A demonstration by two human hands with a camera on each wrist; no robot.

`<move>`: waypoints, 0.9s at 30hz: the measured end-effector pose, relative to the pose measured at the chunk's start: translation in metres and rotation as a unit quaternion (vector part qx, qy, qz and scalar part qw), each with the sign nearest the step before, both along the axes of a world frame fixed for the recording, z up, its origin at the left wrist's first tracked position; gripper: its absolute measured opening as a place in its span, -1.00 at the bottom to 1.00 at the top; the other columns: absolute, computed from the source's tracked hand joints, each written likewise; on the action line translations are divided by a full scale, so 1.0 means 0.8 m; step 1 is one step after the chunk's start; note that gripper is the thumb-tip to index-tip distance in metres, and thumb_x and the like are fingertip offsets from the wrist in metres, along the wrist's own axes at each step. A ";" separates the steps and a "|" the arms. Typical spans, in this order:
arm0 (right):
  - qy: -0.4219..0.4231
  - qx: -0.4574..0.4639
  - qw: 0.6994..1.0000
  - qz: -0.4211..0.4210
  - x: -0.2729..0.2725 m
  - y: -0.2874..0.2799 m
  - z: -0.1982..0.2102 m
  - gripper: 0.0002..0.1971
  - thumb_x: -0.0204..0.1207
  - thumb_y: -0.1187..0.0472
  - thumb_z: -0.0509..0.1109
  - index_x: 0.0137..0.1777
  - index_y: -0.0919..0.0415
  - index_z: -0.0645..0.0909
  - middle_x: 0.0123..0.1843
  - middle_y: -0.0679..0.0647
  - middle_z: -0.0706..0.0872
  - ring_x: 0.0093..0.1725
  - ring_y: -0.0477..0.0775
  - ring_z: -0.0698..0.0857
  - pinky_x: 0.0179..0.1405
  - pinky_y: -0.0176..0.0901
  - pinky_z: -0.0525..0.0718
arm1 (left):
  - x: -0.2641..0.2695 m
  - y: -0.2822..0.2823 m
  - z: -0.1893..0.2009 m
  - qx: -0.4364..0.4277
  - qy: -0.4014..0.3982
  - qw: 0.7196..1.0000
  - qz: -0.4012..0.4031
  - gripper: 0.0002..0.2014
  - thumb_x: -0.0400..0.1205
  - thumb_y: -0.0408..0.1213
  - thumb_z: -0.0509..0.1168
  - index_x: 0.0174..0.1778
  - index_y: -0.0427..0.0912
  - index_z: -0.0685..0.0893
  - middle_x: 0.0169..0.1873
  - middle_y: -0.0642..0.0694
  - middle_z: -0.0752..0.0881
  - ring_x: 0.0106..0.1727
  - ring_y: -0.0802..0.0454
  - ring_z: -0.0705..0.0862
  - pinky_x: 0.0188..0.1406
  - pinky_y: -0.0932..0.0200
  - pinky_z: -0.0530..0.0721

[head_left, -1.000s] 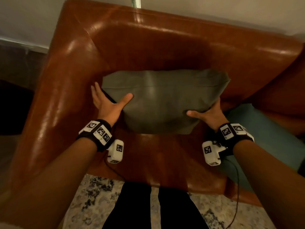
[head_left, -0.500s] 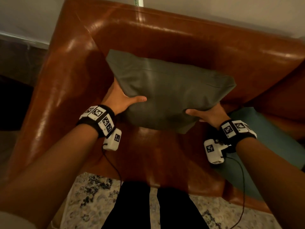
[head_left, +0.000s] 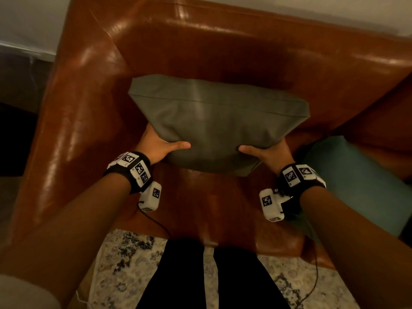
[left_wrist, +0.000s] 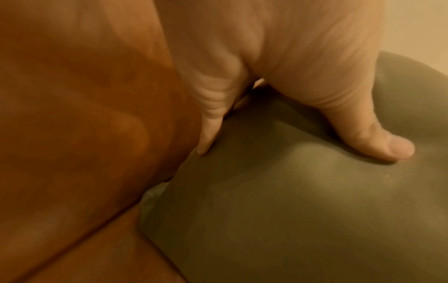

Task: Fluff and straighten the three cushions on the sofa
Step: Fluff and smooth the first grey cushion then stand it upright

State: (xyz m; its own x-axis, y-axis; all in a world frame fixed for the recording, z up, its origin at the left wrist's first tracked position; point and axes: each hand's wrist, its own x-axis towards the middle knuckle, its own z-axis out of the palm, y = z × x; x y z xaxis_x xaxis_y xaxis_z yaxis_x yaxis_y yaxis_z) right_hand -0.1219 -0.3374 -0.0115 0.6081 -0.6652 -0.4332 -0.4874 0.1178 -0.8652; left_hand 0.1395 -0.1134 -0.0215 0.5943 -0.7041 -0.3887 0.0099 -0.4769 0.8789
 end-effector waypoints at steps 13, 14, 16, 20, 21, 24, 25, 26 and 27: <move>0.051 -0.029 0.998 0.003 0.011 -0.006 0.010 0.14 0.01 -0.33 0.83 0.62 -0.08 0.46 0.53 -0.24 0.64 0.50 -0.15 0.62 0.54 0.06 0.62 | 0.019 -0.005 0.003 0.039 -0.033 0.998 -0.029 0.10 0.14 0.25 0.78 0.60 0.08 0.50 0.46 0.20 0.67 0.49 0.26 0.61 0.57 -0.07 0.59; 0.064 -0.031 0.997 0.007 0.012 -0.009 0.013 0.17 -0.01 -0.37 0.82 0.64 -0.07 0.45 0.55 -0.22 0.63 0.52 -0.12 0.61 0.56 0.07 0.61 | 0.023 -0.007 0.004 0.048 -0.035 0.998 -0.030 0.10 0.12 0.28 0.77 0.59 0.10 0.51 0.46 0.20 0.68 0.49 0.25 0.62 0.56 -0.08 0.60; 0.084 -0.049 0.995 0.017 0.013 -0.014 0.021 0.19 -0.02 -0.42 0.79 0.65 -0.05 0.45 0.56 -0.19 0.63 0.54 -0.09 0.60 0.57 0.02 0.58 | 0.028 -0.007 0.011 0.056 -0.042 0.997 -0.032 0.08 0.10 0.33 0.75 0.56 0.15 0.54 0.45 0.22 0.68 0.48 0.24 0.63 0.56 -0.04 0.59; 0.093 -0.055 0.993 0.036 0.010 -0.014 0.028 0.13 0.11 -0.34 0.77 0.68 -0.02 0.41 0.60 -0.12 0.59 0.56 -0.03 0.57 0.51 -0.11 0.53 | 0.029 -0.004 0.018 0.046 -0.031 0.997 -0.047 0.03 0.13 0.28 0.75 0.55 0.21 0.54 0.44 0.24 0.68 0.48 0.22 0.63 0.53 0.02 0.57; 0.100 -0.043 0.993 0.037 0.011 -0.013 0.027 0.12 0.14 -0.31 0.77 0.69 -0.01 0.39 0.61 -0.10 0.58 0.56 -0.01 0.56 0.48 -0.12 0.53 | 0.028 -0.004 0.018 0.054 -0.022 0.997 -0.054 0.02 0.14 0.28 0.76 0.55 0.23 0.54 0.43 0.25 0.69 0.47 0.22 0.63 0.53 -0.01 0.58; 0.121 -0.031 0.991 0.042 0.016 -0.011 0.020 0.13 0.12 -0.30 0.78 0.70 -0.03 0.37 0.62 -0.09 0.57 0.55 0.02 0.57 0.44 -0.14 0.52 | 0.022 -0.003 0.010 0.079 -0.010 0.996 -0.051 0.04 0.10 0.32 0.75 0.54 0.23 0.56 0.41 0.26 0.70 0.46 0.21 0.65 0.55 -0.10 0.60; 0.124 -0.030 0.991 0.035 0.017 -0.008 0.019 0.17 0.08 -0.33 0.79 0.69 -0.03 0.38 0.61 -0.10 0.58 0.55 0.01 0.58 0.48 -0.10 0.54 | 0.021 -0.002 0.008 0.078 -0.010 0.996 -0.044 0.05 0.09 0.33 0.76 0.54 0.22 0.56 0.41 0.25 0.70 0.46 0.21 0.65 0.55 -0.11 0.60; 0.121 -0.027 0.992 0.026 0.017 -0.006 0.017 0.20 0.03 -0.37 0.79 0.68 -0.05 0.38 0.60 -0.13 0.59 0.54 -0.01 0.59 0.53 -0.03 0.56 | 0.019 -0.001 0.007 0.076 -0.009 0.996 -0.036 0.06 0.09 0.32 0.77 0.54 0.20 0.55 0.42 0.24 0.70 0.46 0.21 0.65 0.55 -0.12 0.61; 0.117 -0.025 0.993 0.015 0.015 -0.004 0.014 0.22 -0.02 -0.40 0.80 0.67 -0.06 0.40 0.58 -0.15 0.61 0.52 -0.04 0.61 0.55 0.04 0.58 | 0.018 -0.001 0.007 0.071 -0.008 0.997 -0.031 0.06 0.09 0.30 0.77 0.55 0.19 0.55 0.42 0.23 0.70 0.47 0.21 0.65 0.55 -0.13 0.61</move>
State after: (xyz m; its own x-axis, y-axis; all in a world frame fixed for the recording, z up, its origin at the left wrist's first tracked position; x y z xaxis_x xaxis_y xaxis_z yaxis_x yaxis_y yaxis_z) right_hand -0.1096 -0.3403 -0.0002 0.5144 -0.6722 -0.5325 -0.6785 0.0608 -0.7321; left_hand 0.1536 -0.1141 -0.0160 0.5588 -0.6778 -0.4779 -0.0371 -0.5961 0.8020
